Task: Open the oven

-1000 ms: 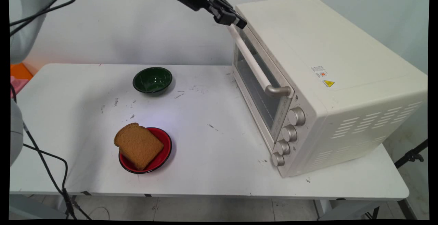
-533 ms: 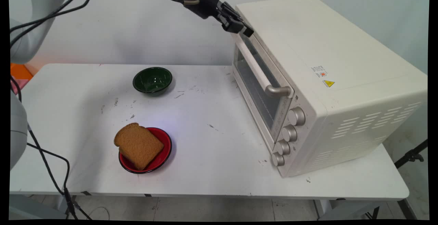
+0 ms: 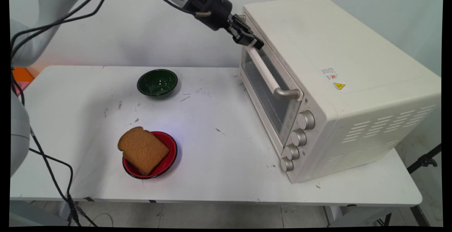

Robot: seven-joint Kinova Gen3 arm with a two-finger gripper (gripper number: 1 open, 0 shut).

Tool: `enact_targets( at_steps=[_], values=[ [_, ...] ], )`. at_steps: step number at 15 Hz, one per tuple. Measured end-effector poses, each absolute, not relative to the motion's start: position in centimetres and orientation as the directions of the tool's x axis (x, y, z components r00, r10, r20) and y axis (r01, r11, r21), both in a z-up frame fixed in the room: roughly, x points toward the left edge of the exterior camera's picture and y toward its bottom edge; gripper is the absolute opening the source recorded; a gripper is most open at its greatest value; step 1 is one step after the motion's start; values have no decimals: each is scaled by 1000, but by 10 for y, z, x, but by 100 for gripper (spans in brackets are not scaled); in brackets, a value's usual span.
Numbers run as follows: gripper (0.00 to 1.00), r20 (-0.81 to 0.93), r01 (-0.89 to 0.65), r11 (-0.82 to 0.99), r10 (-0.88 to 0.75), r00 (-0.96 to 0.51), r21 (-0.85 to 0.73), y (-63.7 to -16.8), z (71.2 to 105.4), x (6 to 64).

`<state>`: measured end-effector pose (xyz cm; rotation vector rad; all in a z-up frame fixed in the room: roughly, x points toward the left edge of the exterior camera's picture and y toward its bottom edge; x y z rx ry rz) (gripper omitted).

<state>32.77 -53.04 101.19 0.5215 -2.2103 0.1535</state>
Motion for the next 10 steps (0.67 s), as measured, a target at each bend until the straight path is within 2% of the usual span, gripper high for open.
enact_targets(
  at_steps=[10],
  values=[
    [0, 751, -419, 904, -332, -571, 81, -525, 997, 326]
  ],
)
